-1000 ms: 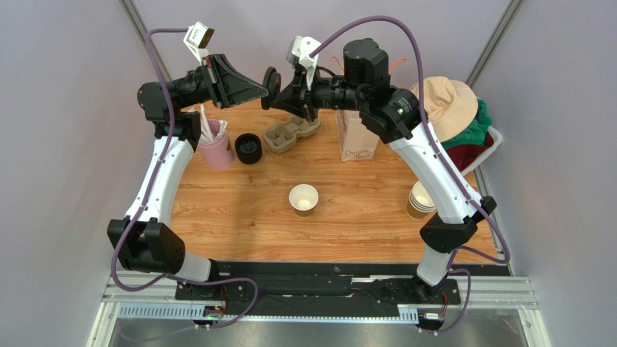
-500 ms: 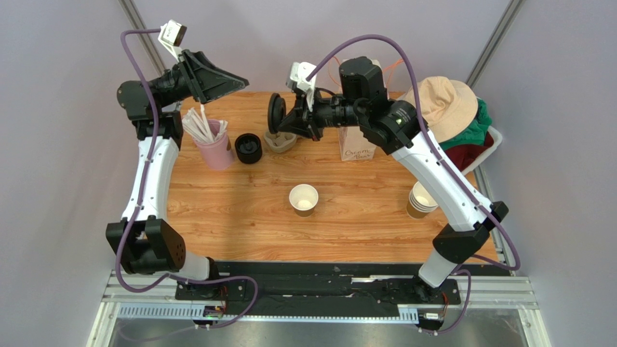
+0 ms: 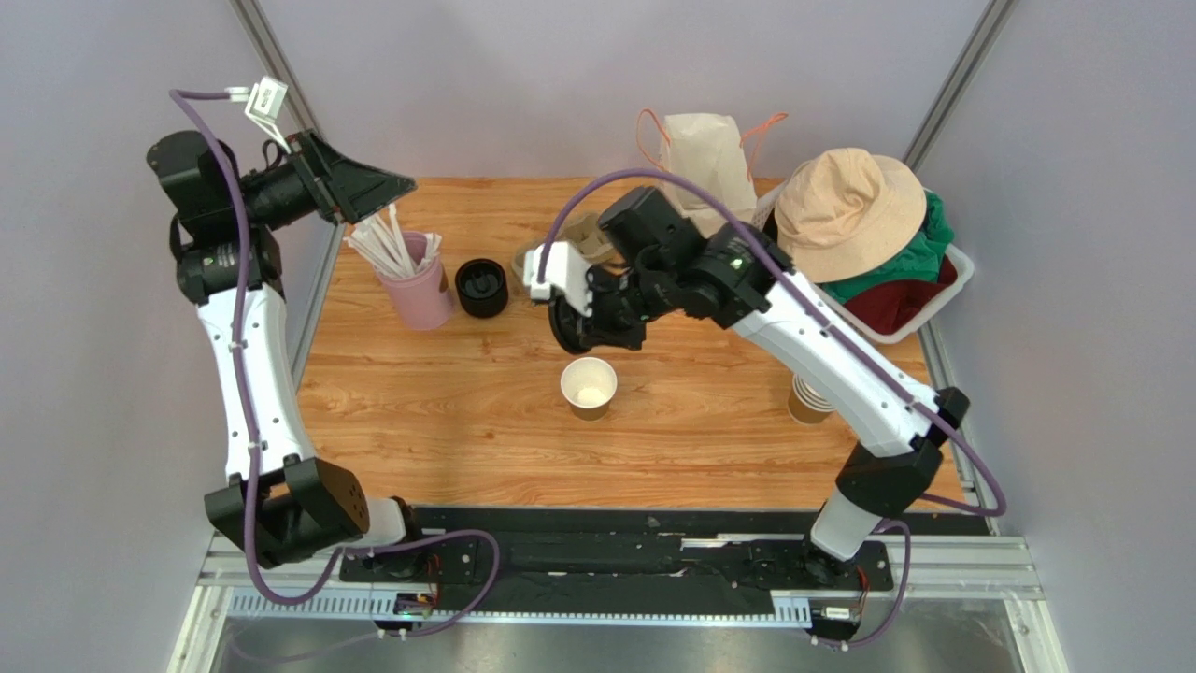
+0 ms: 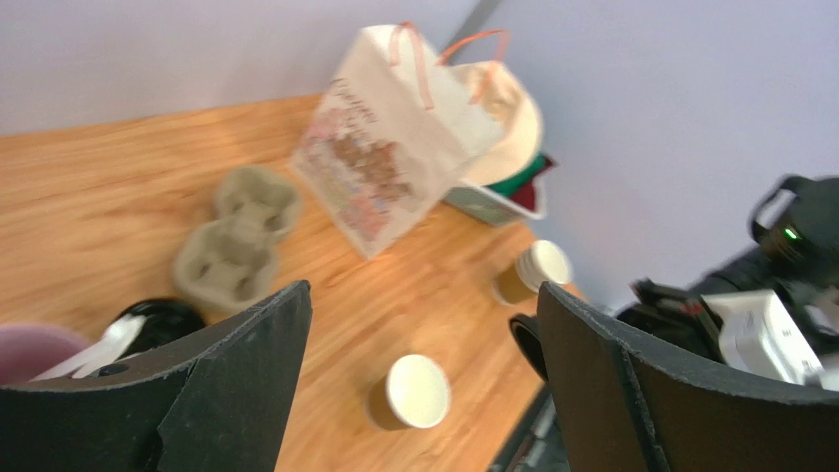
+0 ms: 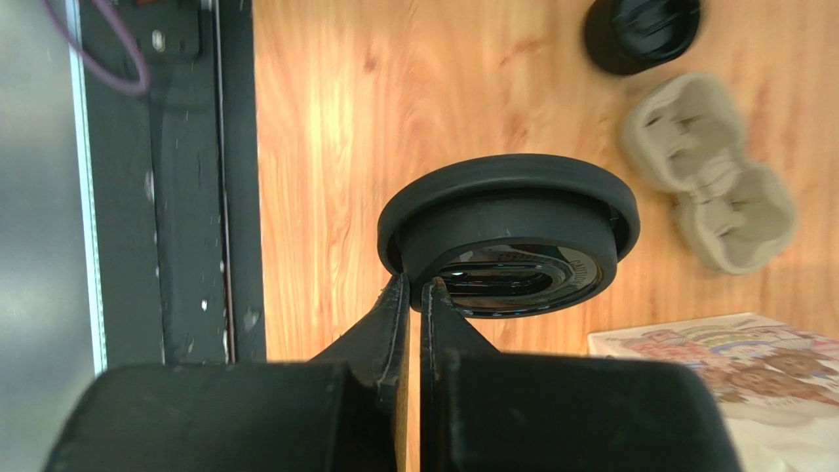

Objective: Pack the takeout coffee

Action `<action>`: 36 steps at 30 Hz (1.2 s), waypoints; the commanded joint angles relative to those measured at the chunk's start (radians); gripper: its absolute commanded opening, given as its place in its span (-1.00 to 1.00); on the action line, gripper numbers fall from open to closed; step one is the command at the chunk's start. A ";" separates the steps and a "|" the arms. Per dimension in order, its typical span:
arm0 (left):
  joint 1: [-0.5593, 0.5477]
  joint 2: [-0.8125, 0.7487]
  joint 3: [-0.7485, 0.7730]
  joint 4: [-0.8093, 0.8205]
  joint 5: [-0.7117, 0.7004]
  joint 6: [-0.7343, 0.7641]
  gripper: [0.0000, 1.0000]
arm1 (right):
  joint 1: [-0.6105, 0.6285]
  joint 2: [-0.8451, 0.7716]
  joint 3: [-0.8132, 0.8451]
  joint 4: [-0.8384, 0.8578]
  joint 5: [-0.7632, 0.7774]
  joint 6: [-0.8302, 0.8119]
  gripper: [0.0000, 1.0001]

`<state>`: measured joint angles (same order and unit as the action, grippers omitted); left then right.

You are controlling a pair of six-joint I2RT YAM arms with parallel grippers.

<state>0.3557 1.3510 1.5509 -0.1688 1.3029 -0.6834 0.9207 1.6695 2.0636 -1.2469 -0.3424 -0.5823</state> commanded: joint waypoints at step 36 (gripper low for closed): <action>0.181 -0.391 -0.195 -0.583 -0.468 0.667 0.98 | 0.182 0.391 -0.020 -0.419 0.557 -0.189 -1.00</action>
<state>0.5198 0.9863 1.3724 -0.7853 0.8093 -0.0051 1.0901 2.0350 1.9877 -1.3479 0.1543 -0.7322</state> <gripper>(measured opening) 0.990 0.022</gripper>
